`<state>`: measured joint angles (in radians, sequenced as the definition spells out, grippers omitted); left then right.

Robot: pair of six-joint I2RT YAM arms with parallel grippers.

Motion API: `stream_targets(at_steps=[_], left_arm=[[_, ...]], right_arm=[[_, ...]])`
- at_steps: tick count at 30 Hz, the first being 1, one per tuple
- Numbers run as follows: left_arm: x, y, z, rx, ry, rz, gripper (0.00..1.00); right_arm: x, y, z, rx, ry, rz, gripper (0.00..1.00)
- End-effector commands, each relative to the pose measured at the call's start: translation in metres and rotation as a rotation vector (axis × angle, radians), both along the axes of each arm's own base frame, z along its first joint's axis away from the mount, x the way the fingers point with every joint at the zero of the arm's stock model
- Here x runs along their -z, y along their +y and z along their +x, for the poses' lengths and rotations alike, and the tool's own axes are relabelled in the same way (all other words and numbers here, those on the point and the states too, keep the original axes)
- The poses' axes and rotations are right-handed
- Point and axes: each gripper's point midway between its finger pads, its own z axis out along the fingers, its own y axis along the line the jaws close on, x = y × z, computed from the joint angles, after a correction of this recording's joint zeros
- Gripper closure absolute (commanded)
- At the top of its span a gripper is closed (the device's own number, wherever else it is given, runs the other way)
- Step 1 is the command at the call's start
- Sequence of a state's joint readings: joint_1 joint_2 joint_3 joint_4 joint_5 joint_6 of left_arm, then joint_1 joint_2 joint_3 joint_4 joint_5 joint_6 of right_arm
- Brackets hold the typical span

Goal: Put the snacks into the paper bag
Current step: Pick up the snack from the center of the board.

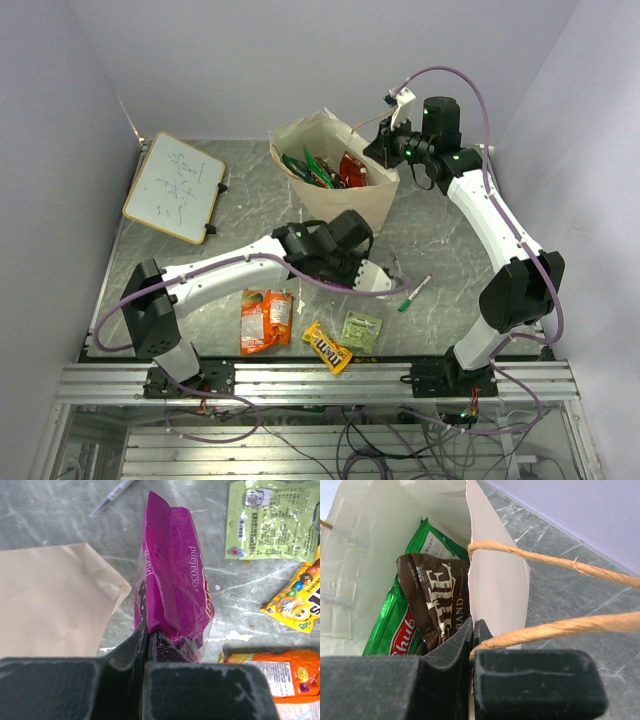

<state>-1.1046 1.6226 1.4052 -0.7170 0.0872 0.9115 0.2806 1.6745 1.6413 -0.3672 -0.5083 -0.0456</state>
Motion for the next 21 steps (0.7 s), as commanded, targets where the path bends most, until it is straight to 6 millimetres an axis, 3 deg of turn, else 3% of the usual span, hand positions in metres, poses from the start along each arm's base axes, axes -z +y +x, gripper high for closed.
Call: stream_targets(at_steps=[1, 12, 21], left_arm=[[-0.064, 0.004, -0.002, 0.006, 0.010, -0.097, 0.93], [-0.164, 0.016, 0.007, -0.025, 0.027, -0.309, 0.93], [-0.275, 0.027, 0.011, -0.015, -0.056, -0.550, 0.93]], right_arm=[[-0.010, -0.004, -0.005, -0.001, -0.014, 0.001, 1.00], [-0.008, -0.004, -0.004, -0.007, -0.015, -0.007, 1.00], [-0.022, 0.001, -0.015, -0.086, -0.052, -0.023, 1.00]])
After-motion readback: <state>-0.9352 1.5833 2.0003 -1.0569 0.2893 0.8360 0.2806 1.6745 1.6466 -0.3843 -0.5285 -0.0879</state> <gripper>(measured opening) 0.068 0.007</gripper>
